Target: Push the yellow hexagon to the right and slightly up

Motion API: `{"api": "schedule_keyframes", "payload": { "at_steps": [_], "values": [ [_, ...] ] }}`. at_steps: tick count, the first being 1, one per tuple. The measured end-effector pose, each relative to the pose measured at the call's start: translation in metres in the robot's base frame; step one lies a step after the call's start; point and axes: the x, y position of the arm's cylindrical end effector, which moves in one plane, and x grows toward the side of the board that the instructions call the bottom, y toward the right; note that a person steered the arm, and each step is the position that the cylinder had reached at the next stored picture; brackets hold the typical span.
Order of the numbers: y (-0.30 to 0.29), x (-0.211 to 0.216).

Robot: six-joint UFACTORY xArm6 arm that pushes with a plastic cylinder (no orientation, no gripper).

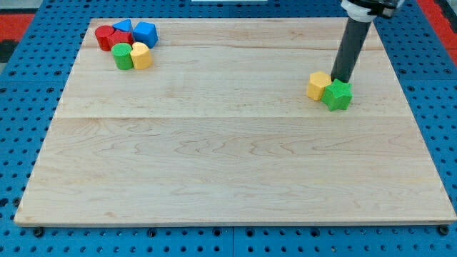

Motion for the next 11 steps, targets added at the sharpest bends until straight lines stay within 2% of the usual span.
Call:
{"api": "schedule_keyframes", "payload": {
  "at_steps": [2, 3, 4, 5, 6, 7, 8, 9, 11],
  "values": [
    [-0.061, -0.013],
    [-0.074, 0.008],
    [-0.12, -0.004],
    [-0.16, 0.014],
    [-0.113, 0.018],
    [-0.118, 0.018],
    [-0.145, 0.063],
    [-0.101, 0.079],
    [-0.086, 0.072]
  ]
}}
